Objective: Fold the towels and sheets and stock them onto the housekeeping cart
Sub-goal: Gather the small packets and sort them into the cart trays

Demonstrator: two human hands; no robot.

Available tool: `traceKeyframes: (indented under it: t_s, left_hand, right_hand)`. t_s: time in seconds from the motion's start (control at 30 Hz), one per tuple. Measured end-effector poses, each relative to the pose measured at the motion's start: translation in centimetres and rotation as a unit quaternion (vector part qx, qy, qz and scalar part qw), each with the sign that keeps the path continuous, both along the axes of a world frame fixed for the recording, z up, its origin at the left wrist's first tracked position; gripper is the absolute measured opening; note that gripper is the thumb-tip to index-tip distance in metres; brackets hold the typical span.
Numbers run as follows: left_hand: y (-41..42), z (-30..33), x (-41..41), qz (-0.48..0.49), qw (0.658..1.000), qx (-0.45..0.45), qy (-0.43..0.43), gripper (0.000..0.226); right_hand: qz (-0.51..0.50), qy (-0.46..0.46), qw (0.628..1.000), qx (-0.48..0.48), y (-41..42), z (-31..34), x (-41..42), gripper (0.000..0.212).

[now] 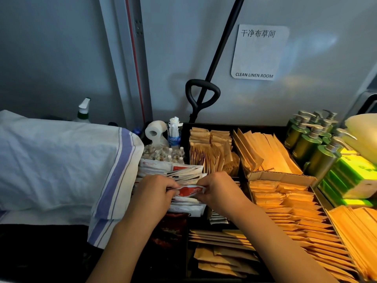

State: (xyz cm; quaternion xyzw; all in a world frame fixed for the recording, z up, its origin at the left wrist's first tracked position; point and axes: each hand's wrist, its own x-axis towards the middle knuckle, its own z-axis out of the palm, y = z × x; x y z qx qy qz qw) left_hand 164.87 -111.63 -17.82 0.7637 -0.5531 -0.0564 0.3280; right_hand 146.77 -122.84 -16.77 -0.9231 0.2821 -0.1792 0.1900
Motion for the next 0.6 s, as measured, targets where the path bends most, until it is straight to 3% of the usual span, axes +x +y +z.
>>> traceKeyframes:
  t_s: [0.2,0.4,0.6]
  left_hand:
    - [-0.3,-0.3,-0.4,0.006,0.998,0.050,-0.029,0.019]
    - [0.2,-0.2,-1.0,0.027,0.999,-0.028,-0.023,0.010]
    - [1.5,0.1,-0.7,0.036,0.997,-0.066,0.032,0.021]
  right_hand:
    - [-0.007,0.028,1.000,-0.013,0.0,-0.6,0.5,0.014]
    - [-0.029,0.074,0.996,-0.047,0.1,-0.4,1.5,0.023]
    - [-0.027,0.022,0.993,0.109,-0.8,0.6,-1.3,0.007]
